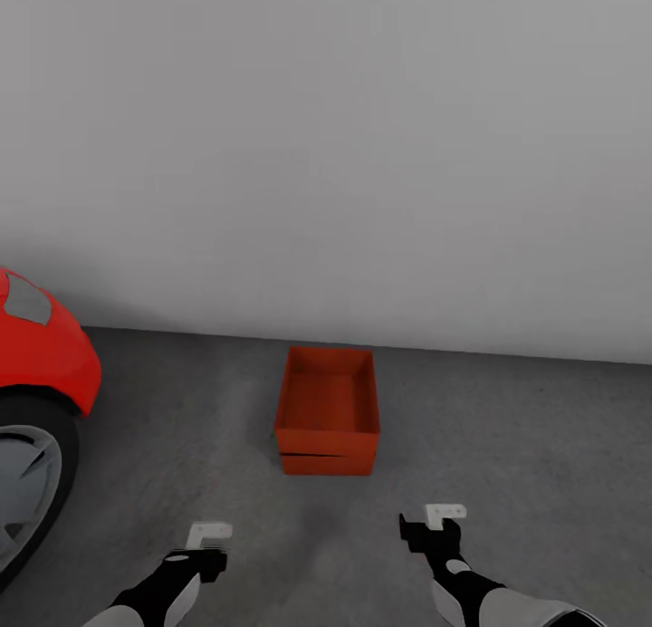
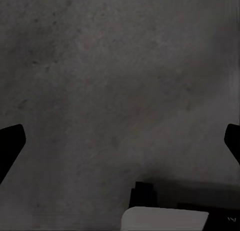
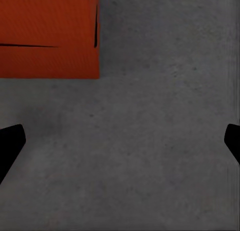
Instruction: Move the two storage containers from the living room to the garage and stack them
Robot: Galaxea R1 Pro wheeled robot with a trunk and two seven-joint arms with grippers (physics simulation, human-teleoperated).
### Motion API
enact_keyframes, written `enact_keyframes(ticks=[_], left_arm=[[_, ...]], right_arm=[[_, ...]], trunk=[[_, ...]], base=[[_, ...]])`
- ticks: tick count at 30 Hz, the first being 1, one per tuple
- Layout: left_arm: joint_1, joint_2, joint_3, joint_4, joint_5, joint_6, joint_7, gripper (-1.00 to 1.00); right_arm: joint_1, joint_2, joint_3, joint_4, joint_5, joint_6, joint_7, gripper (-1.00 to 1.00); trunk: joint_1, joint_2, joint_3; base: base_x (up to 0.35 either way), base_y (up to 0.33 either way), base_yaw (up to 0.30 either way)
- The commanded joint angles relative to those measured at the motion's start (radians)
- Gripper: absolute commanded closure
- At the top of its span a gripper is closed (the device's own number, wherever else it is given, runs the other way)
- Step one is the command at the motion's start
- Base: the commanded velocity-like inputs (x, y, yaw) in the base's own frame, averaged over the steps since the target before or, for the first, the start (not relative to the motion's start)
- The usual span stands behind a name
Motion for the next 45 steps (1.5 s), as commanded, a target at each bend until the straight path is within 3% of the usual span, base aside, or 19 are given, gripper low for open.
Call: enact_keyframes(ticks=[1,10,12,16,20,26,30,35,39,41,45], left_arm=[[0.0,0.001,-0.009,0.001,0.013,0.006,0.005,-1.0],[0.0,0.004,-0.008,0.026,0.041,0.004,0.004,-1.0],[0.0,0.004,-0.008,0.029,0.043,0.004,0.004,-1.0],[0.0,0.004,-0.008,0.051,0.043,0.005,0.004,-1.0],[0.0,0.012,-0.008,0.129,0.044,0.005,0.004,-1.0],[0.007,0.046,-0.008,0.214,0.046,0.003,0.003,-1.0],[0.043,0.049,-0.008,0.22,0.047,-0.029,0.003,-1.0],[0.161,0.046,-0.008,0.222,0.046,-0.127,0.001,-1.0],[0.207,0.045,-0.008,0.222,0.046,-0.145,-0.004,-1.0],[0.234,0.045,-0.007,0.222,0.046,-0.15,-0.029,-1.0],[0.265,0.048,-0.008,0.222,0.045,-0.154,-0.109,-1.0]], right_arm=[[-0.001,0.0,0.009,0.003,-0.006,-0.005,-0.003,-1.0],[-0.001,-0.004,0.01,0.003,-0.006,-0.005,-0.002,-1.0],[0.004,-0.063,0.012,0.005,-0.003,0.018,-0.017,-1.0],[0.016,-0.14,0.012,0.006,-0.005,0.042,-0.02,-1.0],[0.091,-0.158,0.012,0.006,-0.006,0.047,-0.022,-1.0],[0.341,-0.161,0.012,0.006,-0.003,0.068,-0.025,-1.0],[0.428,-0.154,0.015,0.006,-0.001,0.108,-0.023,-1.0],[0.497,-0.148,0.015,0.006,-0.002,0.134,-0.02,-1.0],[0.524,-0.138,0.012,0.006,-0.006,0.135,-0.017,-1.0],[0.535,-0.114,0.01,0.006,-0.007,0.132,-0.017,-1.0],[0.54,-0.097,0.008,0.006,-0.008,0.13,-0.016,-1.0]], trunk=[[0.0,-0.001,-0.001],[0.0,-0.001,-0.001],[0.0,-0.001,-0.001],[0.0,-0.001,-0.001],[0.0,-0.001,-0.001],[0.0,-0.001,-0.001],[0.0,-0.001,-0.001],[0.0,-0.001,-0.001],[0.0,-0.001,-0.001],[0.0,-0.001,-0.001],[0.0,-0.001,0.0]], base=[[0.0,0.0,0.0],[0.0,0.0,0.0],[0.0,0.0,0.0],[0.0,0.0,0.0],[0.0,0.0,0.0],[0.0,0.0,0.0],[0.0,0.0,0.0],[0.0,0.0,0.0],[0.0,0.0,0.0],[0.0,0.0,0.0],[0.0,0.0,0.0]])
